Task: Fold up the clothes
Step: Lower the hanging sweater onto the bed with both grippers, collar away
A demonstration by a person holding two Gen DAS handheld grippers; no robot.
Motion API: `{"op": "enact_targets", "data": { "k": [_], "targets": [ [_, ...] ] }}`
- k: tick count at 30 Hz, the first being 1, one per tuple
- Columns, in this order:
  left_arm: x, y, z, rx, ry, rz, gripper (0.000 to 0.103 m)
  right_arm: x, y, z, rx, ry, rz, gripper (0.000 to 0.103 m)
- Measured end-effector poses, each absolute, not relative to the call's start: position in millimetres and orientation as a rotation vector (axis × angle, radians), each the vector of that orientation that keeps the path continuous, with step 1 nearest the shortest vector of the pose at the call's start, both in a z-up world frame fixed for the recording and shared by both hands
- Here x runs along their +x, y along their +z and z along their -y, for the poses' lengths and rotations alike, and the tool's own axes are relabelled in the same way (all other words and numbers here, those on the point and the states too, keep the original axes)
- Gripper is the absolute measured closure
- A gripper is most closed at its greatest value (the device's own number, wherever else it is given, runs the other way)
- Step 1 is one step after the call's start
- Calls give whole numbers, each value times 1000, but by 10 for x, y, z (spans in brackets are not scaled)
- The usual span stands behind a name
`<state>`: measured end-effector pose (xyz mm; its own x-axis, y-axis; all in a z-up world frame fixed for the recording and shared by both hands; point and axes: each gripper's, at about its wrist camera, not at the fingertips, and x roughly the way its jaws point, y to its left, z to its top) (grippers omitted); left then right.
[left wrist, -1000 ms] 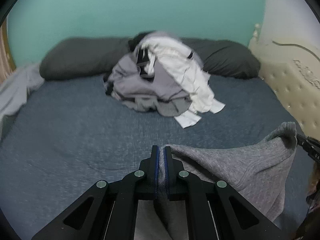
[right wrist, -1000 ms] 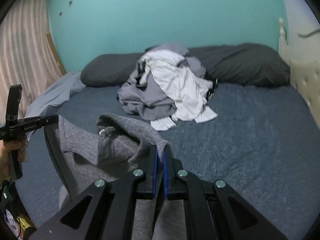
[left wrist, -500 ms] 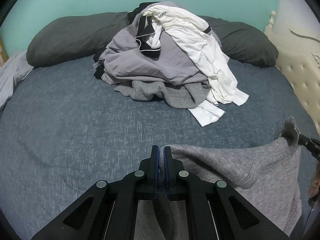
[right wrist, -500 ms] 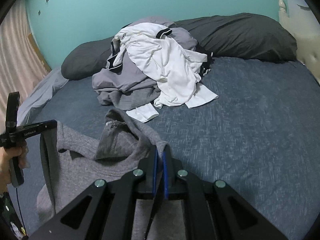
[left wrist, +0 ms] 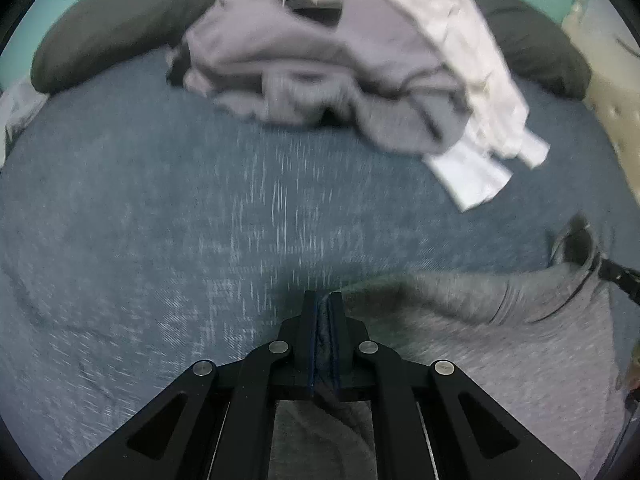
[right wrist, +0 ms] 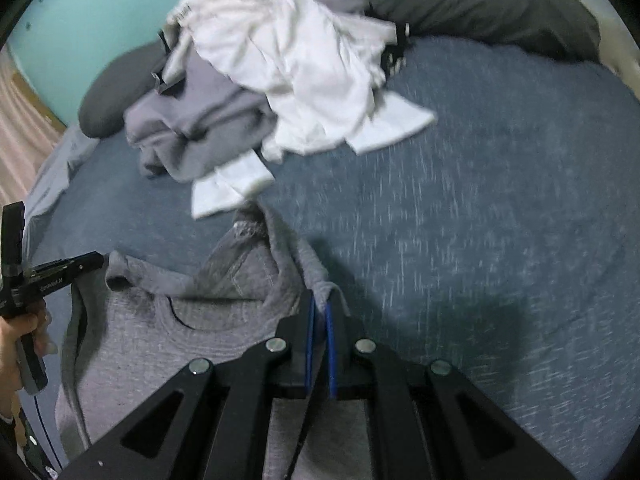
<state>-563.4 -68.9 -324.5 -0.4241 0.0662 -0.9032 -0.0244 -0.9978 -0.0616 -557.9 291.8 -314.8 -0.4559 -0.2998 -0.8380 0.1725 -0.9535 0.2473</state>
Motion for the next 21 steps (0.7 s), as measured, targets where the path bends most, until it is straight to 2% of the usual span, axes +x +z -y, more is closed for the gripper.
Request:
{"op": "enact_targets", "data": {
  "k": [5, 7, 9, 12, 16, 21],
  "targets": [
    [-5582, -3306, 666, -1619, 2619, 27, 92, -5594, -3303, -2963, 1511, -2421, 174, 93],
    [-5547, -3251, 677, -1588, 2633, 30, 84, -5544, -3244, -3042, 1461, -2414, 227, 90],
    [-5518, -3202, 700, -1567, 2641, 46, 71, -5491, -3150, -3156, 1408, -2411, 313, 84],
    [-5481, -3138, 713, -1535, 2670, 42, 57, -5448, -3019, -3274, 1327, -2447, 362, 83],
    [-5465, -3053, 660, -1468, 2674, 25, 53, -5486, -2992, -3254, 1340, -2452, 343, 83],
    [-5549, -3154, 536, -1490, 2649, -153, 51, -5527, -3126, -3099, 1431, -2428, 217, 82]
  ]
}}
